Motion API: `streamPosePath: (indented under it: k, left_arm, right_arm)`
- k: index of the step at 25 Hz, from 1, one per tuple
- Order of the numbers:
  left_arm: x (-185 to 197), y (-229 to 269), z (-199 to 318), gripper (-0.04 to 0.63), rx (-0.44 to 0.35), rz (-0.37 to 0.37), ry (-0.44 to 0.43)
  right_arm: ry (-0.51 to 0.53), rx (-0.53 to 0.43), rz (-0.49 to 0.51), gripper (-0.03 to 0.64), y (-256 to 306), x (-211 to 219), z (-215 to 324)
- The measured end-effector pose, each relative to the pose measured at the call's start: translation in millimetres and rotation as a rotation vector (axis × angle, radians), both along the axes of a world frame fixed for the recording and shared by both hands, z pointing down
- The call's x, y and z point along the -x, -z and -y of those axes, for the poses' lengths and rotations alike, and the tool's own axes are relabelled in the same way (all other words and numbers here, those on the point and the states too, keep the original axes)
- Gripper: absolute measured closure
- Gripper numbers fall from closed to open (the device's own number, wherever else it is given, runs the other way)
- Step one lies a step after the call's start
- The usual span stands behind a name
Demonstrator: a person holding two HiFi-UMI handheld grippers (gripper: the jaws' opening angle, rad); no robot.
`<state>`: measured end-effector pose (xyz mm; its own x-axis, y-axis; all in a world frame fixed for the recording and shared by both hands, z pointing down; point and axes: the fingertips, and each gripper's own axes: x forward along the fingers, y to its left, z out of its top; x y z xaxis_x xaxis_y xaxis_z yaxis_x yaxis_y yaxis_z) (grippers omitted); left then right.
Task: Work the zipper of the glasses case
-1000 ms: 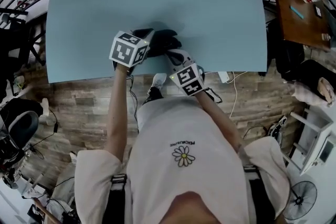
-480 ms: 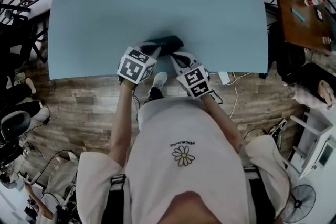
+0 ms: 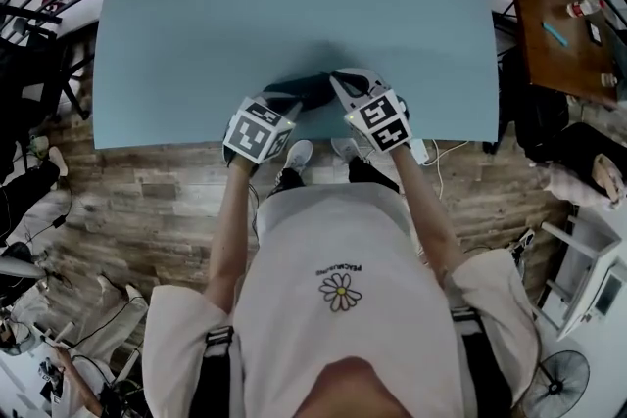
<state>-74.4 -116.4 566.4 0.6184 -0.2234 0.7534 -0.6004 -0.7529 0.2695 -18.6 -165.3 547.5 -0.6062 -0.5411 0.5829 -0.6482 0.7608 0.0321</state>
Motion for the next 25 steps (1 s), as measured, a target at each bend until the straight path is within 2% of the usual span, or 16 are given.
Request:
streamPosePath:
  k: [4,7,11,16,21,25]
  left_arm:
    - [-2,1,2,0.581,-0.002,0.002,0.007]
    - [1,2,7,0.581,-0.012,0.011,0.020]
    - [3,2,9,0.581,0.016,0.016,0.039]
    - [8,2,9,0.581,0.006,0.037,0.059]
    - [22,2,13,0.581,-0.061,0.091,0.106]
    - [38,0,24,0.581,-0.127,0.121,0.145]
  right_arm:
    - [0.159,0.053,-0.098,0.609,-14,10,-5]
    - [0.192,0.065,-0.154,0.609,-21,11,-11]
    - [0.198,0.070,-0.162,0.609,-23,11,-18]
    - [0.220,0.090,-0.163,0.609,-20,16,-34]
    - [0.288,0.131,-0.137,0.609,-21,34,-68]
    - [0.361,0.112,-0.108,0.609,-20,72,-89]
